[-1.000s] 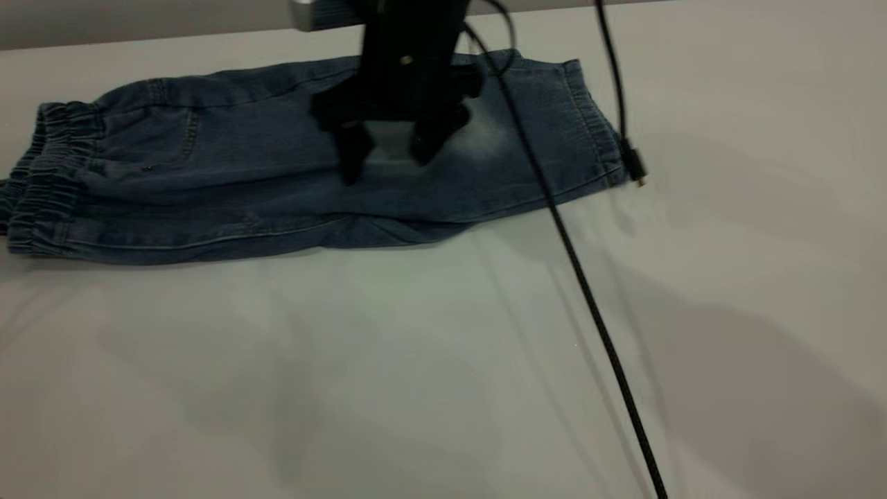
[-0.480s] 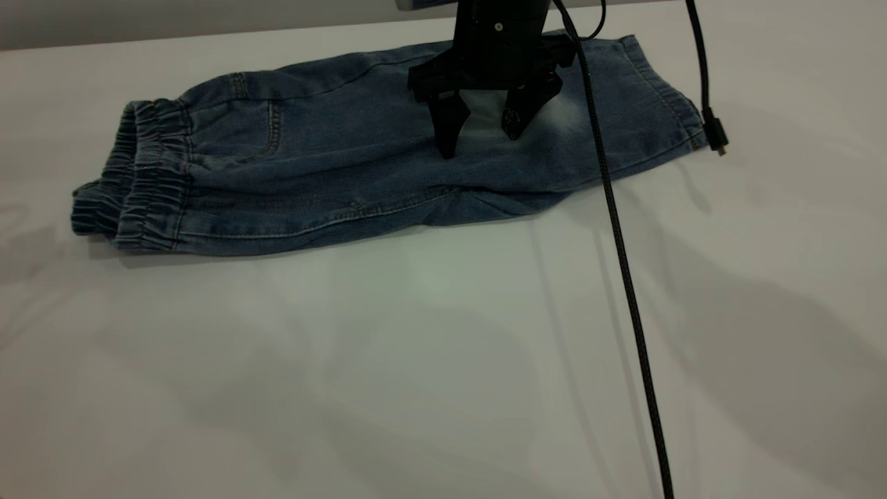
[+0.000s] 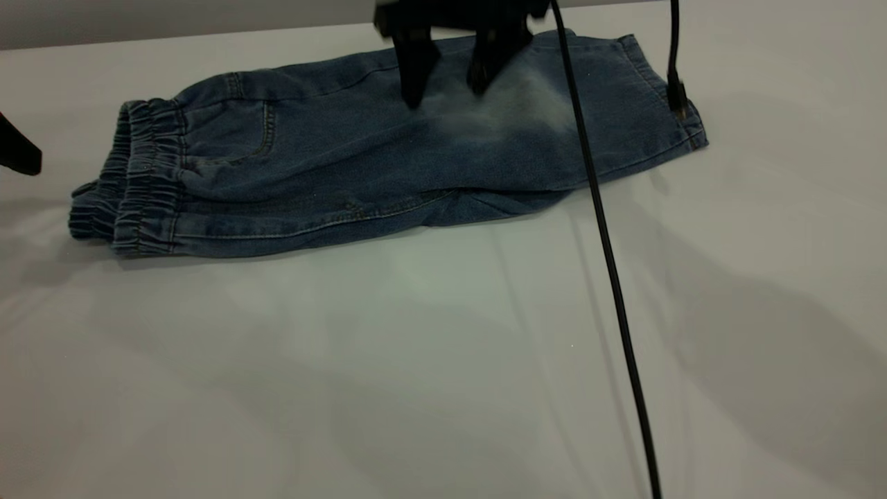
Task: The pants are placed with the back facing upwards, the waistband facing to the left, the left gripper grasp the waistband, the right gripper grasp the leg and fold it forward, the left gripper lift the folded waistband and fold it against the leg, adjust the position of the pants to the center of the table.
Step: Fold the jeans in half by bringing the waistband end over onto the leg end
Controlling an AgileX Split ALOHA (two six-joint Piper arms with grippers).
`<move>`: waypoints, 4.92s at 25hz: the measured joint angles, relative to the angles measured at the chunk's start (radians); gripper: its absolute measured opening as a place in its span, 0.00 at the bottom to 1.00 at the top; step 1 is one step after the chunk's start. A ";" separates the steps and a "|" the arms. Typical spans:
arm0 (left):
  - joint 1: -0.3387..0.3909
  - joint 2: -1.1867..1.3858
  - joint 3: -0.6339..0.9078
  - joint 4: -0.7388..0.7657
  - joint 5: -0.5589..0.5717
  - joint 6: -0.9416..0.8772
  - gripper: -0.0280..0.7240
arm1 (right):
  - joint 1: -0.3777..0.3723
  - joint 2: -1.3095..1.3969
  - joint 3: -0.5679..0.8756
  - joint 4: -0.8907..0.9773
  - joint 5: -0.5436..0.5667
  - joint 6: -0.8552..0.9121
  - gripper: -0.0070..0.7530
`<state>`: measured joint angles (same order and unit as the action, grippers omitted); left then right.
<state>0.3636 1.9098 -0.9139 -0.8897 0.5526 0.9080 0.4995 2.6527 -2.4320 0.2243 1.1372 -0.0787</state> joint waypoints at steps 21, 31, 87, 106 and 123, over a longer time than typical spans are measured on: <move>-0.107 0.165 -0.008 -0.403 0.052 0.216 0.83 | -0.001 -0.001 -0.103 0.002 0.033 -0.008 0.68; -0.141 0.182 -0.008 -0.394 -0.004 0.156 0.83 | -0.001 -0.001 -0.103 0.005 0.035 -0.008 0.68; -0.171 0.181 -0.257 0.419 0.344 -0.661 0.83 | -0.001 0.000 -0.099 0.066 0.034 -0.016 0.68; -0.198 0.181 -0.256 0.637 0.376 -0.862 0.83 | -0.001 0.000 -0.099 0.069 0.033 -0.021 0.68; -0.246 0.183 -0.256 0.444 0.277 -0.788 0.83 | -0.005 0.001 -0.099 0.072 0.026 -0.019 0.68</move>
<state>0.1177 2.0929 -1.1704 -0.4455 0.8296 0.1196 0.4950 2.6538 -2.5308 0.2963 1.1630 -0.0980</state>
